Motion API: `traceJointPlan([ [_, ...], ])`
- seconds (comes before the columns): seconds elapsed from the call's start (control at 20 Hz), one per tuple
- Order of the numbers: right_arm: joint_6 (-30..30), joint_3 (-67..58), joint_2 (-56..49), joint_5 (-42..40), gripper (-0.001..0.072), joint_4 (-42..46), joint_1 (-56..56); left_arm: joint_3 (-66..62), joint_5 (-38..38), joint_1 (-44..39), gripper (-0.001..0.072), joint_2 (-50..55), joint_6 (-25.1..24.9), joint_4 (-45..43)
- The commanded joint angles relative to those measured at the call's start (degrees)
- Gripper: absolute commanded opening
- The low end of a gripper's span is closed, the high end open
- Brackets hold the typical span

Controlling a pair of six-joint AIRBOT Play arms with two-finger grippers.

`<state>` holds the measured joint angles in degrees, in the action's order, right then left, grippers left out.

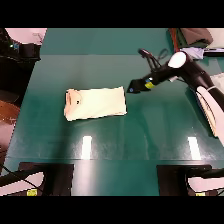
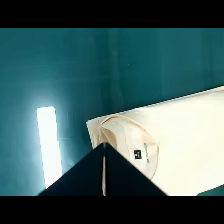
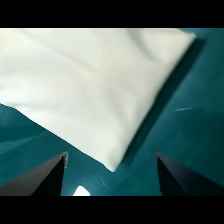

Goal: Fold the shirts.

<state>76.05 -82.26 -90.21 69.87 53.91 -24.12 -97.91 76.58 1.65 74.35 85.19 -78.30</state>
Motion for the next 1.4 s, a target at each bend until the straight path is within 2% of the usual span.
traceJointPlan([
  [0.0, 0.81, 8.81, -0.7, -1.31, 0.0667, -7.48, 6.19, 0.0, -1.07, 0.04, 0.0023, 0.0, -0.11, 1.29],
  [0.15, -1.62, 9.25, -6.4, -2.25, 0.0667, -15.04, 5.25, 0.02, -1.11, 0.04, 0.0023, 0.39, -0.11, 1.64],
  [0.35, -4.31, 3.48, -14.86, -2.64, 0.0667, -23.91, 0.57, 0.02, -1.11, 0.04, 0.0023, 0.42, -0.13, 1.64],
  [0.6, -4.28, -5.53, -22.16, -2.34, 0.0665, -25.94, -5.97, 0.02, -0.98, 0.04, 0.0023, 0.42, -0.13, 1.81],
  [0.65, -4.26, -6.45, -23.02, -2.19, 0.0641, -25.94, -6.97, 0.02, -0.79, 0.04, 0.0023, 0.42, -0.13, 1.81],
  [0.7, -4.28, -7.04, -23.54, -2.29, 0.0542, -25.92, -7.69, 0.02, -0.59, 0.04, 0.0023, 0.42, -0.13, 1.88],
  [0.75, -4.28, -7.5, -23.98, -2.34, 0.0486, -25.92, -8.17, 0.02, -0.57, 0.04, 0.0023, 0.42, -0.11, 2.14],
  [0.8, -4.33, -7.87, -24.17, -2.4, 0.0378, -25.9, -8.26, 0.02, -0.55, 0.04, 0.0023, 0.42, -0.11, 2.49],
  [0.85, -4.37, -8.07, -24.17, -2.47, 0.0177, -25.83, -8.33, 0.02, -0.52, 0.04, 0.0023, 0.42, -0.11, 2.99],
  [0.9, -4.37, -8.15, -24.06, -2.43, 0.0023, -25.94, -8.11, 0.02, -0.52, 0.04, 0.0023, 0.42, -0.11, 3.8],
  [1.1, -3.39, -8.11, -20.7, 0.35, 0.0019, -25.07, -3.67, 0.02, -0.5, -0.26, 0.0023, 0.42, -0.07, 7.56],
  [1.35, -2.38, -8.11, -8.31, 6.05, 0.0019, -23.63, 11.3, 0.02, -2.14, -6.49, 0.0023, 0.42, -0.07, 7.32],
])
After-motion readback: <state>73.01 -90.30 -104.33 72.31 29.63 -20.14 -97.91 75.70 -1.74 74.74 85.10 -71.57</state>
